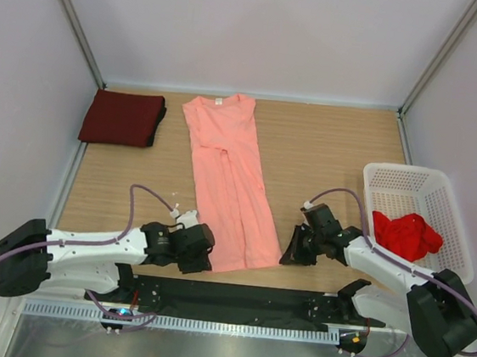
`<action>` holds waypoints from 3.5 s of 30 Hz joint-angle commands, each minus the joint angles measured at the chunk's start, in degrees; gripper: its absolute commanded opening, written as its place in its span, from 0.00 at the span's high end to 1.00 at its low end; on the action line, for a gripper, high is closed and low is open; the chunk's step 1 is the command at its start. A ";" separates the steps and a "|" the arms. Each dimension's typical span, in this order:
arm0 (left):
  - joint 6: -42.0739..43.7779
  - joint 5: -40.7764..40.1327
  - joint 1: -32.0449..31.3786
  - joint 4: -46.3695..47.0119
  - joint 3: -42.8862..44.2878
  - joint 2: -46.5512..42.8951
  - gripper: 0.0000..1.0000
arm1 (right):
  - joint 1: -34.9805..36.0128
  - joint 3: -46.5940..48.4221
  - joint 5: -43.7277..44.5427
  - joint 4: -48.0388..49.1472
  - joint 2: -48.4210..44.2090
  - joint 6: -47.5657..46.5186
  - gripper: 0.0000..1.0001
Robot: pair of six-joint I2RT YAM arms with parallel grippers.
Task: Fold and stack the t-shirts
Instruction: Fold the tshirt
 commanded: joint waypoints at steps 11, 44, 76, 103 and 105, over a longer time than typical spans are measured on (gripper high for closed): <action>2.44 -8.04 -0.78 4.17 2.16 -5.33 1.00 | -0.04 -0.73 -0.55 1.80 -0.09 1.11 0.99; -1.07 -1.54 -1.84 1.28 -1.18 -2.24 0.64 | 0.05 -1.78 -0.55 3.12 -0.80 1.02 0.99; -8.28 -1.27 -1.84 -6.27 -4.88 -3.91 1.00 | 0.31 -2.31 2.52 -3.90 -6.68 4.80 0.99; -5.82 3.13 -1.85 -1.26 -3.38 -10.42 0.99 | 18.86 5.24 18.35 -14.28 -16.10 17.82 0.99; -3.72 3.65 -0.53 -1.53 -2.24 -9.89 1.00 | 18.77 7.35 18.52 -14.28 -13.64 17.37 0.99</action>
